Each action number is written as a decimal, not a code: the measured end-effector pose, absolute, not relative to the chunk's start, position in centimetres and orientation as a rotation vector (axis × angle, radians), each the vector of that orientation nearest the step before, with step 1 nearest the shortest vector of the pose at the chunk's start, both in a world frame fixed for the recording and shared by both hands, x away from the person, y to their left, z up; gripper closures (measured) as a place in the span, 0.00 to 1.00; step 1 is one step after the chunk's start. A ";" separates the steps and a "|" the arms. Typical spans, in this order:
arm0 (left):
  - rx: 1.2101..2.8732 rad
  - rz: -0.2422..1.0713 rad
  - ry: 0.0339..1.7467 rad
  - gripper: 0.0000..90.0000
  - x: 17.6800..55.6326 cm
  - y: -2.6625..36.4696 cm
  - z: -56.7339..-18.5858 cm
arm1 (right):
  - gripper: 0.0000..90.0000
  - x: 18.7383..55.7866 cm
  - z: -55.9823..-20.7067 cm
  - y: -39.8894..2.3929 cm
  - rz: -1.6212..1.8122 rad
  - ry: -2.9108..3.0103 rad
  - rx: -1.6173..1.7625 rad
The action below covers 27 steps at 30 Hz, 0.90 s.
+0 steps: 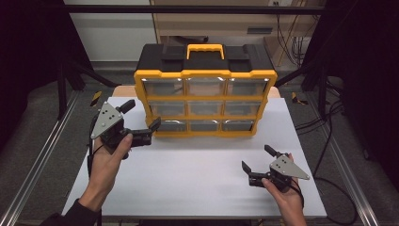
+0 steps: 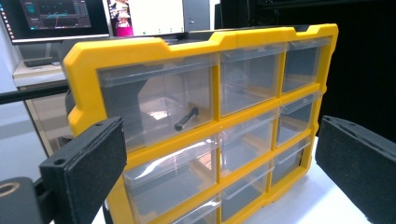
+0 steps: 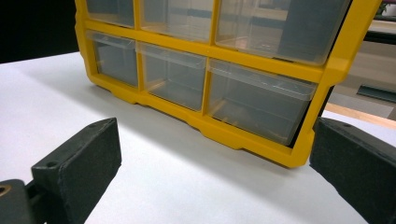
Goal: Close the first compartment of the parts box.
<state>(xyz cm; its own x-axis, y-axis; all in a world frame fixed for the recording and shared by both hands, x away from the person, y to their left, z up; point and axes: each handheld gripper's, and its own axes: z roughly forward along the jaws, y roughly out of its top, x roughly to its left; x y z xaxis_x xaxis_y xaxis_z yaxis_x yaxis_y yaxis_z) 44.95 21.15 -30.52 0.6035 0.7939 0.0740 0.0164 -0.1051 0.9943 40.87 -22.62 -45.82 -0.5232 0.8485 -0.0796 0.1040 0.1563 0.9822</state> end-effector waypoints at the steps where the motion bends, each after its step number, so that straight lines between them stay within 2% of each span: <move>1: 1.548 0.756 0.708 0.02 44.9 21.2 -30.6 | 0.03 40.9 -45.8 -22.6 1.424 1.770 0.912; 27: 1.533 0.766 0.752 0.02 44.0 24.1 -33.6 | 0.03 40.9 -45.8 -22.7 1.423 1.766 0.917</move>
<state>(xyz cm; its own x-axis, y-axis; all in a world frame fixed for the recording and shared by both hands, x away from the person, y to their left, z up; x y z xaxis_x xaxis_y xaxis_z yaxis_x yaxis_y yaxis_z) 43.97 24.13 -33.60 0.5734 0.8177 0.0511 0.0353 -0.0870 0.9956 40.89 -22.73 -45.84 -0.5194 0.8511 -0.0771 0.1058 0.1535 0.9825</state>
